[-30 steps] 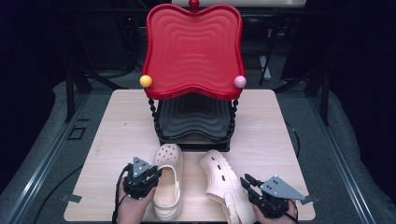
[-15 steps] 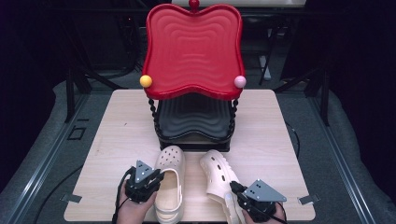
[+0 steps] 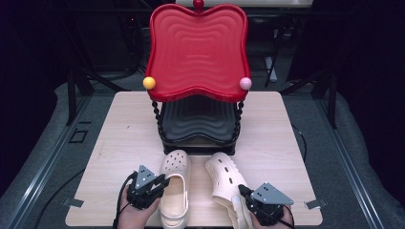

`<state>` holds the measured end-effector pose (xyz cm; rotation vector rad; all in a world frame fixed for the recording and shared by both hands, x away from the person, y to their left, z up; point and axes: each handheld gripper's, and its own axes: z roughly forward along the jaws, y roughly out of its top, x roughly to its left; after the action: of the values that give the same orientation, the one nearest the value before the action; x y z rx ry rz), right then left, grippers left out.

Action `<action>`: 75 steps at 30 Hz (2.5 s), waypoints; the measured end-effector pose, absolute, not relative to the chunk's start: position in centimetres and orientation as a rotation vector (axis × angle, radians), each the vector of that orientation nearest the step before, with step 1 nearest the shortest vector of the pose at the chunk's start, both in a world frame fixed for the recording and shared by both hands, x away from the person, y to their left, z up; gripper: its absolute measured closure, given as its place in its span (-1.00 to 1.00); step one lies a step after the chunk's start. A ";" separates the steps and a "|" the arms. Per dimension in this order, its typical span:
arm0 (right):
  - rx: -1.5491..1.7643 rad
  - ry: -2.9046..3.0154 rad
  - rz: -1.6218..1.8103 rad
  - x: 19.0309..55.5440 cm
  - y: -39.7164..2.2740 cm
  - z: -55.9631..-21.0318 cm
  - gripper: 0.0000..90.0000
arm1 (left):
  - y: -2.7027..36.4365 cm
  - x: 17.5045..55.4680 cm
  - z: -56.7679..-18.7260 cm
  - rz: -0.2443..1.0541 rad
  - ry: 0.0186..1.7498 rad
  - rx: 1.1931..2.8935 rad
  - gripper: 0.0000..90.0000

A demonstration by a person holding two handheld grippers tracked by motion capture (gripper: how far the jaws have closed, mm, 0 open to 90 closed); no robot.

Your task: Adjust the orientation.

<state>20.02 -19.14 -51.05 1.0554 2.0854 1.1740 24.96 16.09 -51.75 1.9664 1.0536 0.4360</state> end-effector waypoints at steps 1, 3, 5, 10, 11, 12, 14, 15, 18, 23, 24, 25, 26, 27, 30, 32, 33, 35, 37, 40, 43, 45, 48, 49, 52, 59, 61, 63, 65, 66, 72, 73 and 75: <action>1.069 2.083 1.181 20.1 -19.4 -51.0 1.00 | 16.2 24.9 -51.6 0.435 1.052 1.945 0.56; 1.095 2.061 1.173 20.3 -19.9 -51.0 1.00 | 16.5 24.7 -51.2 0.434 1.048 1.921 0.52; 1.119 2.033 1.171 20.5 -20.5 -51.0 1.00 | 16.9 24.5 -50.8 0.446 1.041 1.905 0.50; 1.246 1.984 1.164 21.5 -22.8 -51.3 1.00 | 18.3 24.1 -50.6 0.465 1.033 1.890 0.44; 1.301 1.971 1.156 21.9 -23.7 -51.5 1.00 | 18.7 24.1 -50.7 0.469 1.042 1.891 0.42; 1.301 1.971 1.156 21.9 -23.7 -51.5 1.00 | 19.0 24.1 -50.9 0.473 1.055 1.885 0.42; 1.332 1.960 1.141 22.2 -24.4 -51.8 1.00 | 19.6 24.2 -51.2 0.467 1.076 1.881 0.41; 1.336 1.954 1.125 22.3 -24.6 -52.0 1.00 | 19.9 24.2 -51.4 0.468 1.088 1.869 0.41; 1.385 1.955 1.090 22.9 -25.4 -52.4 1.00 | 20.5 24.4 -51.7 0.459 1.109 1.849 0.41; 1.475 1.928 1.106 23.7 -26.6 -53.3 1.00 | 20.7 24.5 -52.0 0.461 1.113 1.855 0.41; 1.491 1.933 1.107 23.9 -26.9 -53.5 1.00 | 20.7 24.5 -52.1 0.465 1.113 1.857 0.41; 1.494 1.938 1.099 24.0 -27.1 -53.7 0.99 | 20.8 24.5 -52.1 0.471 1.114 1.855 0.41; 1.494 1.937 1.071 24.1 -27.3 -53.9 0.93 | 21.0 24.5 -52.1 0.476 1.118 1.852 0.41; 1.494 1.937 1.071 24.1 -27.3 -53.9 0.93 | 21.1 24.5 -52.1 0.474 1.124 1.850 0.41; 1.458 1.902 1.086 23.8 -27.7 -53.1 0.80 | 21.9 24.6 -52.0 0.479 1.140 1.828 0.40; 1.439 1.888 1.101 23.7 -27.7 -52.7 0.74 | 22.1 24.6 -52.0 0.481 1.144 1.816 0.40; 1.416 1.886 1.125 23.5 -27.7 -52.3 0.71 | 22.2 24.6 -51.9 0.483 1.151 1.811 0.40; 1.331 1.894 1.168 22.9 -27.2 -51.1 0.62 | 22.5 24.7 -51.9 0.484 1.156 1.799 0.39; 1.313 1.900 1.179 22.8 -27.0 -50.9 0.58 | 22.7 24.7 -51.9 0.483 1.169 1.798 0.38; 1.261 1.971 1.166 23.5 -25.9 -51.1 0.47 | 22.9 24.8 -52.1 0.473 1.182 1.788 0.38; 1.246 2.020 1.133 24.1 -25.4 -51.4 0.46 | 23.0 24.9 -52.2 0.477 1.187 1.784 0.38; 1.220 2.062 1.092 24.7 -24.9 -51.5 0.43 | 23.1 24.9 -52.3 0.478 1.187 1.783 0.38; 1.152 2.094 1.031 25.8 -24.1 -51.5 0.40 | 23.2 25.0 -52.3 0.475 1.197 1.781 0.38; 1.152 2.094 1.031 25.8 -24.1 -51.5 0.40 | 23.3 25.0 -52.4 0.475 1.199 1.779 0.38; 1.116 2.136 0.981 26.5 -23.7 -51.7 0.41 | 23.4 25.0 -52.3 0.473 1.199 1.777 0.38; 1.102 2.135 0.952 26.8 -23.3 -51.9 0.67 | 23.4 25.1 -52.6 0.466 1.205 1.779 0.38; 1.127 2.148 0.931 26.7 -23.3 -51.6 0.71 | 23.4 25.2 -52.6 0.464 1.205 1.779 0.38; 1.146 2.169 0.908 26.5 -23.1 -51.3 0.75 | 23.3 25.2 -52.6 0.465 1.205 1.778 0.38; 1.164 2.174 0.907 26.1 -22.8 -51.1 0.78 | 23.3 25.1 -52.6 0.466 1.205 1.776 0.38; 1.188 2.179 0.917 25.9 -22.6 -50.9 0.80 | 23.3 25.1 -52.6 0.464 1.205 1.774 0.38; 1.227 2.185 0.958 25.0 -20.3 -50.2 0.84 | 22.9 24.9 -52.5 0.456 1.187 1.781 0.38; 1.224 2.177 0.950 24.9 -19.8 -50.1 0.84 | 22.8 24.9 -52.5 0.456 1.182 1.777 0.38; 1.204 2.173 0.935 24.8 -18.8 -50.2 0.84 | 22.7 24.8 -52.5 0.453 1.178 1.780 0.38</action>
<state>24.82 -18.76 -50.16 1.2035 2.1728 0.9351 24.78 22.71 -52.50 1.7798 1.1785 0.4533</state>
